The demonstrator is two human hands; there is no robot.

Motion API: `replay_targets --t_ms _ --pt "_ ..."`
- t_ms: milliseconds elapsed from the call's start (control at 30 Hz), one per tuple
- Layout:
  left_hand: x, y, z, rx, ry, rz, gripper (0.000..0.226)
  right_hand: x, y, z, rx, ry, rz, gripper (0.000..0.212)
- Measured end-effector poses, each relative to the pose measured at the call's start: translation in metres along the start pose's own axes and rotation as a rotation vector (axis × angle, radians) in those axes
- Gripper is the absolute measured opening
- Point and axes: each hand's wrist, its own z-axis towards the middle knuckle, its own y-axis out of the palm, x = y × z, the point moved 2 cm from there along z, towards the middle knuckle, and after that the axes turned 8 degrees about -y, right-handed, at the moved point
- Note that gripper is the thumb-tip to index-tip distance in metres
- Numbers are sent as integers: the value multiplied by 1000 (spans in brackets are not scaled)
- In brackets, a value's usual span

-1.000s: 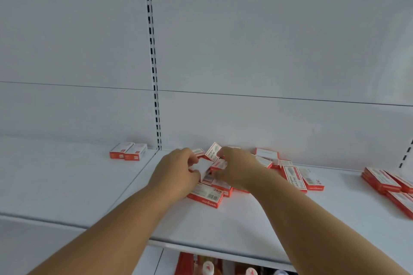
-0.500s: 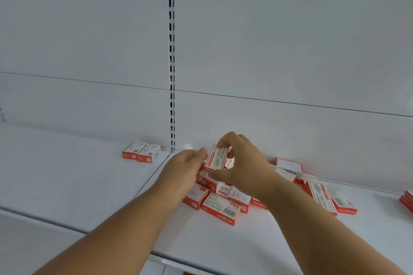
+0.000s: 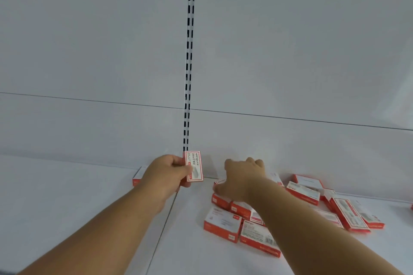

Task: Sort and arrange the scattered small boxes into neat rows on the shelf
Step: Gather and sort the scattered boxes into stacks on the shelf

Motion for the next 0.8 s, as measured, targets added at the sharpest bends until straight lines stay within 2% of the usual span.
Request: replay_targets --t_ms 100,167,233,333,433,533,667,800 --pt "0 -22 15 -53 48 71 12 -13 -12 2 122 33 177 65" --pt "-4 -42 24 -75 67 82 14 -31 -18 1 245 -12 421 74" --pt "-8 -65 32 -80 91 129 22 -57 -17 0 301 -73 519 77" --pt "-11 -96 39 -77 130 240 30 -88 -10 7 322 -127 534 73" --pt "-15 -116 39 -114 179 265 30 -106 -7 10 305 -126 580 65" --pt "-20 -120 33 -183 194 250 29 -115 -5 3 289 -148 525 59" --pt "-18 -108 31 -211 209 196 29 -122 -9 -11 468 -186 316 63" --pt "-9 -89 26 -301 131 -30 34 -109 -14 -26 646 -161 336 64"
